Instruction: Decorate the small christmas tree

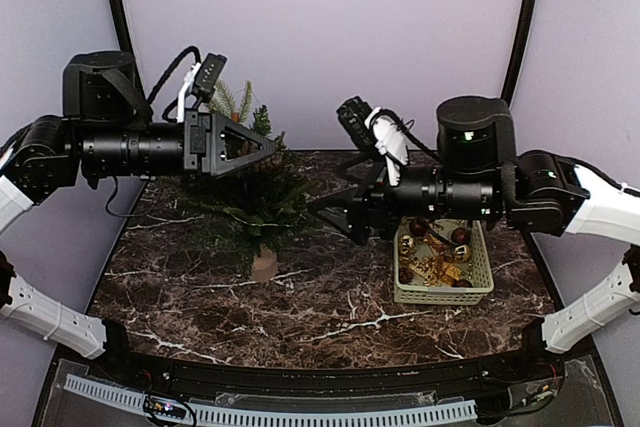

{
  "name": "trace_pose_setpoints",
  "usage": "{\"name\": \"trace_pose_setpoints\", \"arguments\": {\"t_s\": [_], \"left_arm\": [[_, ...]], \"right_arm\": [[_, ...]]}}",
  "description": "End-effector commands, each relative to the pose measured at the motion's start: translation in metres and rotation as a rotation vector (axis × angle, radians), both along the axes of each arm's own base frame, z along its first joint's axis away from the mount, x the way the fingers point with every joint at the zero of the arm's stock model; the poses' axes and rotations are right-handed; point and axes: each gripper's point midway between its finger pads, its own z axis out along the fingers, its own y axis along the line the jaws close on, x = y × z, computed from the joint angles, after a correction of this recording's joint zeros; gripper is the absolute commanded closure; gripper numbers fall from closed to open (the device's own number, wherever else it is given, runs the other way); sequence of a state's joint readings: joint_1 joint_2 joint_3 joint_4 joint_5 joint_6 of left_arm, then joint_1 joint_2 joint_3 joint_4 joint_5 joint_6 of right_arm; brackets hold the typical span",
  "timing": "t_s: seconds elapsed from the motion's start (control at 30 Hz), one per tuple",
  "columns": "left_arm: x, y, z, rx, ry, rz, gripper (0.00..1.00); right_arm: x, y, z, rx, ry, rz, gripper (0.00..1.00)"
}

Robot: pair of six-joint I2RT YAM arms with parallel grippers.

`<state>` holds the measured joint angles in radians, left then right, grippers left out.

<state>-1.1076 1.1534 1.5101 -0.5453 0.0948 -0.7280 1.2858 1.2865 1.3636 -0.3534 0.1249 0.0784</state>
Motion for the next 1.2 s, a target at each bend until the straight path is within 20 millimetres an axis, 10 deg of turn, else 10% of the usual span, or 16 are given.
{"name": "trace_pose_setpoints", "arguments": {"t_s": [0.0,0.3,0.57,0.77,1.17], "left_arm": [[0.01,0.032,0.018,0.06,-0.124,0.072,0.7],[0.02,0.097,-0.014,0.209,-0.104,0.226,0.7],[0.02,0.116,-0.063,0.294,-0.036,0.279,0.7],[0.037,0.133,-0.058,0.3,-0.107,0.388,0.71],[0.05,0.105,-0.084,0.242,-0.087,0.349,0.72]], "right_arm": [[0.031,-0.024,0.027,0.132,-0.002,-0.174,0.19],[0.071,-0.046,0.006,0.158,0.078,-0.314,0.19],[0.077,-0.046,-0.002,0.178,0.108,-0.324,0.19],[0.078,-0.045,-0.007,0.186,0.126,-0.324,0.19],[0.076,-0.049,-0.008,0.207,0.14,-0.331,0.2]]}}
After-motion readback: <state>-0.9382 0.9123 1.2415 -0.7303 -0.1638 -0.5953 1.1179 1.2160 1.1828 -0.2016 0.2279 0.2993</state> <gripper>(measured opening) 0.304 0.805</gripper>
